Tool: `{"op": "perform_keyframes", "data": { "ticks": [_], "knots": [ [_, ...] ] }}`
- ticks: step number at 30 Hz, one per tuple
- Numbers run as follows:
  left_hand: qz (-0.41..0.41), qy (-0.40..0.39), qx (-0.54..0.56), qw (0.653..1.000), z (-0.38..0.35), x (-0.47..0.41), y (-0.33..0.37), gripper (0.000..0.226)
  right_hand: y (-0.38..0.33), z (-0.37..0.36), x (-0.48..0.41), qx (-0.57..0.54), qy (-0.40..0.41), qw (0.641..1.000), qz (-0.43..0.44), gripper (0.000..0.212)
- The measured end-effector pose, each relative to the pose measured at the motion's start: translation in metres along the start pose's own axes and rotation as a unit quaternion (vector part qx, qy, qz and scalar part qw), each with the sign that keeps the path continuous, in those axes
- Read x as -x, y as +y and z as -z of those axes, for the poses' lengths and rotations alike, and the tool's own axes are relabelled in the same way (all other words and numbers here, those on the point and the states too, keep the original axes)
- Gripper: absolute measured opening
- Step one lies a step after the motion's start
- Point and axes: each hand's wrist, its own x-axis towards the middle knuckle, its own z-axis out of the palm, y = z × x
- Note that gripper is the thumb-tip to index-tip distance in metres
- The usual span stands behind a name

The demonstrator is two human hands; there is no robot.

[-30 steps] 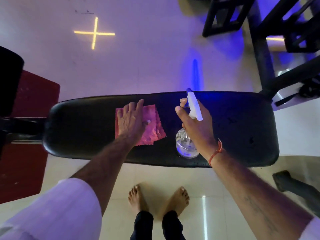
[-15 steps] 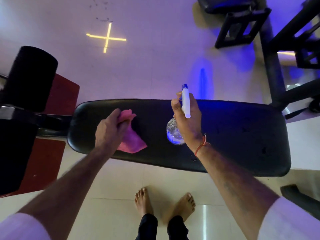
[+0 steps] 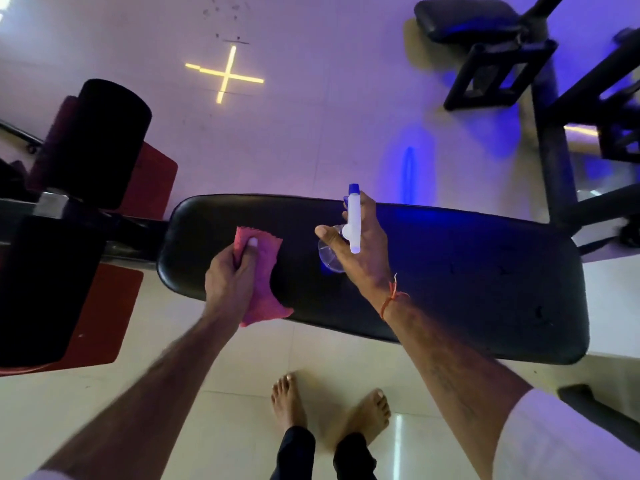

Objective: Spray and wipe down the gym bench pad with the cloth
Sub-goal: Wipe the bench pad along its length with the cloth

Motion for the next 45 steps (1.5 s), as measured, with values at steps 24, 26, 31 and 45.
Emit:
{"op": "perform_keyframes", "data": {
  "ticks": [24, 26, 31, 45],
  "knots": [
    [0.263, -0.375, 0.257, 0.851, -0.082, 0.089, 0.032, 0.045, 0.081, 0.071, 0.125, -0.276, -0.149, 0.843, -0.437, 0.102],
    [0.255, -0.398, 0.274, 0.837, -0.098, 0.095, 0.042, 0.039, 0.085, 0.089, 0.127, -0.308, -0.087, 0.86, -0.398, 0.087],
    [0.172, -0.442, 0.228, 0.85, -0.146, 0.096, 0.065, 0.044, 0.096, 0.151, 0.115, -0.255, 0.055, 0.929, -0.263, 0.034],
    [-0.128, -0.428, -0.086, 0.89, -0.385, 0.112, 0.171, 0.068, 0.187, 0.337, 0.023, 0.127, 0.226, 0.951, -0.169, 0.025]
  ]
}}
